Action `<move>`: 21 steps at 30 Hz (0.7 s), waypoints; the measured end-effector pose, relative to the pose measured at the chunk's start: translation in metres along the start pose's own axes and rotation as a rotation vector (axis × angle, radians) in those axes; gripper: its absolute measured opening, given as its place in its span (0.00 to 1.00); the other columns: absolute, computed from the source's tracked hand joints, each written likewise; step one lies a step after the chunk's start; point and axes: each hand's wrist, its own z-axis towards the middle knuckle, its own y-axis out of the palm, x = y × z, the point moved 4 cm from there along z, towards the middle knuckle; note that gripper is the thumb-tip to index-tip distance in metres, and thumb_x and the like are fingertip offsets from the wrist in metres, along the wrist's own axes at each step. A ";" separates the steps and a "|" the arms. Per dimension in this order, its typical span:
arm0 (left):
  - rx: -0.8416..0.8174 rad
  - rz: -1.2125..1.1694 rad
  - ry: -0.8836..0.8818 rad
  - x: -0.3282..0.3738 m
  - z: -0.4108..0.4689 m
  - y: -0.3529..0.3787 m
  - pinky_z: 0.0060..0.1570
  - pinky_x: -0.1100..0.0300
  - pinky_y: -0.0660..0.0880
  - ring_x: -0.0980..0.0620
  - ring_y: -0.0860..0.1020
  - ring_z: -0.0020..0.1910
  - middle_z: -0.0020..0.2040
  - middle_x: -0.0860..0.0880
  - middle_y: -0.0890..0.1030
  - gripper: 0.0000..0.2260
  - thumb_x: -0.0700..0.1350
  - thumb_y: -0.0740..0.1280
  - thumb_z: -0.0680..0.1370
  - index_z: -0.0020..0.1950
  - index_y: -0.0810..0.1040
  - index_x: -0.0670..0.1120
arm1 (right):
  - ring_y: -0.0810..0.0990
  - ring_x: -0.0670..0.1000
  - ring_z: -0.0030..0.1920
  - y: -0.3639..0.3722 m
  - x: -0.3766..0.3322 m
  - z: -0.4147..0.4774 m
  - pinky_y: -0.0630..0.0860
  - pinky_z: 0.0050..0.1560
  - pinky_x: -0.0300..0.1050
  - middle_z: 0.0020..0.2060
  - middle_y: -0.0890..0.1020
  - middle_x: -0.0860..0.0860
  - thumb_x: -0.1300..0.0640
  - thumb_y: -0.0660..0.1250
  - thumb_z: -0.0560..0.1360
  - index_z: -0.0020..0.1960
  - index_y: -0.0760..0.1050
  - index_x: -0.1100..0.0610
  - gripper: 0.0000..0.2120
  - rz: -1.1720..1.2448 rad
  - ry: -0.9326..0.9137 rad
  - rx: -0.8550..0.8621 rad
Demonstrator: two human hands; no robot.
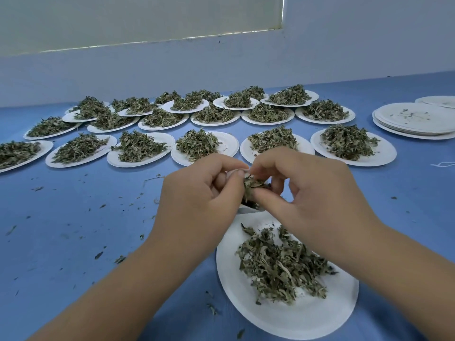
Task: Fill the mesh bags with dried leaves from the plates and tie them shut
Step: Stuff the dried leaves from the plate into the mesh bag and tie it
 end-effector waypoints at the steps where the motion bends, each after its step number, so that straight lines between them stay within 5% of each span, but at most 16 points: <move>1: -0.008 -0.002 -0.001 0.000 0.000 0.001 0.27 0.71 0.62 0.59 0.66 0.25 0.27 0.48 0.72 0.07 0.44 0.66 0.74 0.43 0.82 0.55 | 0.73 0.39 0.33 0.000 -0.002 0.001 0.75 0.36 0.37 0.32 0.75 0.38 0.53 0.70 0.69 0.46 0.79 0.48 0.07 -0.035 -0.032 0.015; 5: -0.002 -0.081 -0.062 -0.005 0.001 0.001 0.28 0.67 0.70 0.60 0.69 0.25 0.27 0.49 0.75 0.07 0.44 0.66 0.75 0.42 0.82 0.54 | 0.78 0.54 0.38 0.004 -0.003 0.002 0.77 0.35 0.53 0.35 0.81 0.49 0.57 0.70 0.71 0.43 0.84 0.54 0.04 -0.061 -0.124 -0.006; 10: 0.002 -0.066 -0.075 -0.004 0.002 0.002 0.26 0.70 0.66 0.60 0.68 0.24 0.27 0.49 0.75 0.11 0.39 0.68 0.76 0.40 0.82 0.54 | 0.71 0.53 0.41 0.016 0.000 0.002 0.72 0.33 0.52 0.37 0.74 0.49 0.54 0.67 0.75 0.43 0.83 0.57 0.09 -0.091 -0.081 -0.108; 12: 0.007 -0.052 -0.075 -0.005 0.002 0.001 0.26 0.70 0.66 0.60 0.68 0.24 0.27 0.49 0.75 0.10 0.39 0.68 0.76 0.41 0.82 0.54 | 0.71 0.51 0.43 0.018 0.003 0.002 0.72 0.39 0.50 0.39 0.75 0.49 0.56 0.66 0.76 0.47 0.83 0.56 0.08 -0.033 -0.067 -0.163; 16: 0.039 -0.042 -0.083 -0.008 0.006 -0.005 0.25 0.71 0.63 0.59 0.67 0.24 0.26 0.49 0.72 0.09 0.41 0.67 0.76 0.42 0.82 0.54 | 0.72 0.41 0.41 0.003 0.013 0.006 0.67 0.42 0.29 0.42 0.77 0.41 0.52 0.64 0.76 0.52 0.78 0.45 0.07 0.137 0.061 -0.077; 18: 0.048 -0.049 -0.097 -0.009 0.007 -0.008 0.25 0.71 0.63 0.59 0.66 0.24 0.27 0.48 0.72 0.09 0.41 0.67 0.77 0.41 0.82 0.54 | 0.74 0.42 0.40 -0.004 0.024 0.008 0.68 0.39 0.28 0.40 0.77 0.40 0.48 0.63 0.77 0.47 0.74 0.42 0.02 0.172 0.168 -0.027; 21: 0.052 -0.073 -0.118 -0.010 0.008 -0.008 0.24 0.72 0.63 0.59 0.66 0.24 0.27 0.46 0.73 0.09 0.41 0.67 0.77 0.41 0.82 0.53 | 0.76 0.40 0.40 -0.006 0.036 0.010 0.70 0.36 0.32 0.43 0.77 0.37 0.38 0.62 0.70 0.49 0.72 0.41 0.11 0.207 0.319 -0.135</move>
